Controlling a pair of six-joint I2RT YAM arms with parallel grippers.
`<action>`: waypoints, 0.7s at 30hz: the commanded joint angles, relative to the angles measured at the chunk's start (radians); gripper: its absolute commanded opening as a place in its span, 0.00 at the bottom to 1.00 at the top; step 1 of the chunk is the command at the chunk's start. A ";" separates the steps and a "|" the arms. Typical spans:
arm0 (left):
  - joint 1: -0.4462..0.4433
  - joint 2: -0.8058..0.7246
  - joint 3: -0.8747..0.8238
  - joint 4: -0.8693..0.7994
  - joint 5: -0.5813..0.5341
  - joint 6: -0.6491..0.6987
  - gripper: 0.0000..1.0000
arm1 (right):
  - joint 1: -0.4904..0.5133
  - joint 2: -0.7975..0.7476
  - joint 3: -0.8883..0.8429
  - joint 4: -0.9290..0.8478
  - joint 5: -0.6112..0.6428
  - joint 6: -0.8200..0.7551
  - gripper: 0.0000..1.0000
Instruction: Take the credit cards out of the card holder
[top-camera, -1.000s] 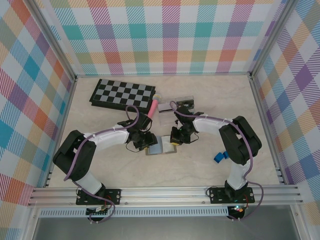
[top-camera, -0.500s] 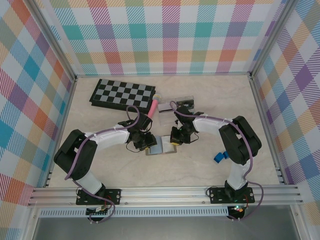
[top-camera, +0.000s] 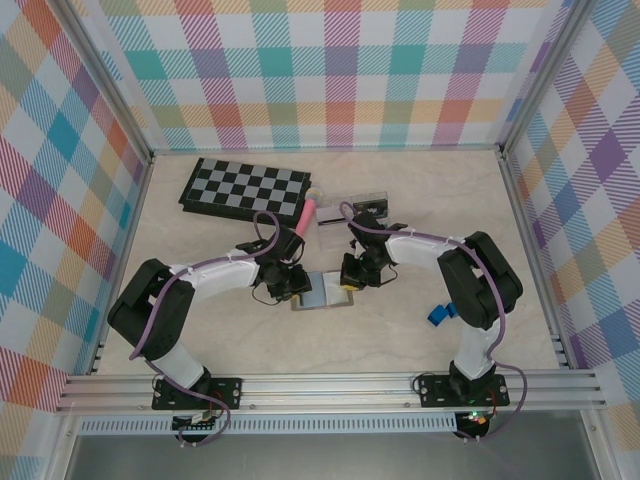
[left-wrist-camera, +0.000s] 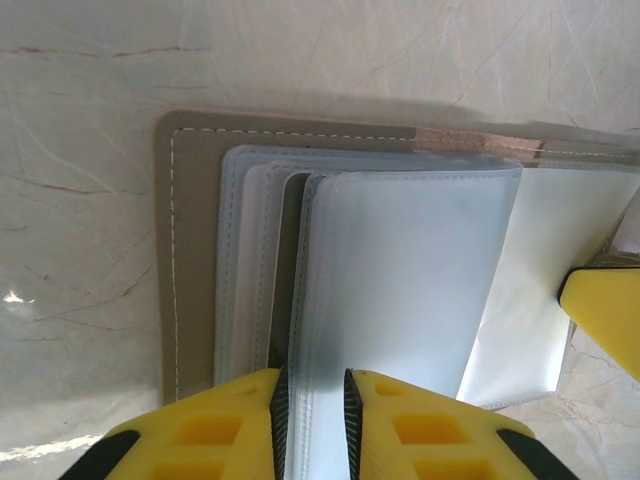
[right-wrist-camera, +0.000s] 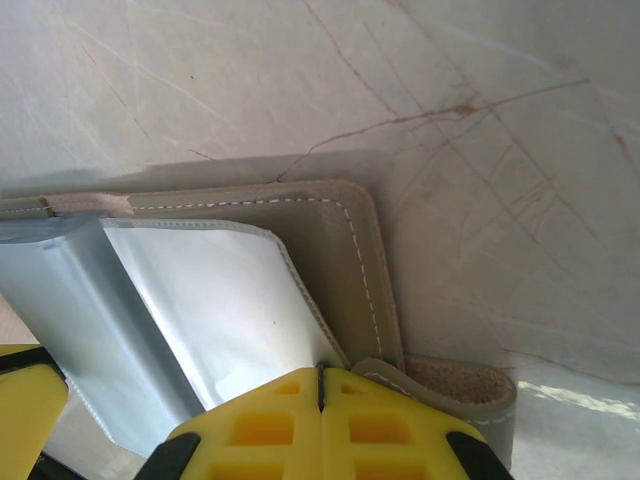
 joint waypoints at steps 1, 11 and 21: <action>0.005 -0.023 0.013 0.013 0.036 0.019 0.23 | 0.003 0.040 0.000 -0.035 0.018 0.009 0.01; 0.006 -0.035 -0.004 0.104 0.140 0.011 0.23 | 0.002 0.040 -0.002 -0.033 0.015 0.010 0.01; 0.005 -0.038 -0.002 0.103 0.166 0.008 0.22 | 0.003 0.042 -0.002 -0.031 0.014 0.011 0.01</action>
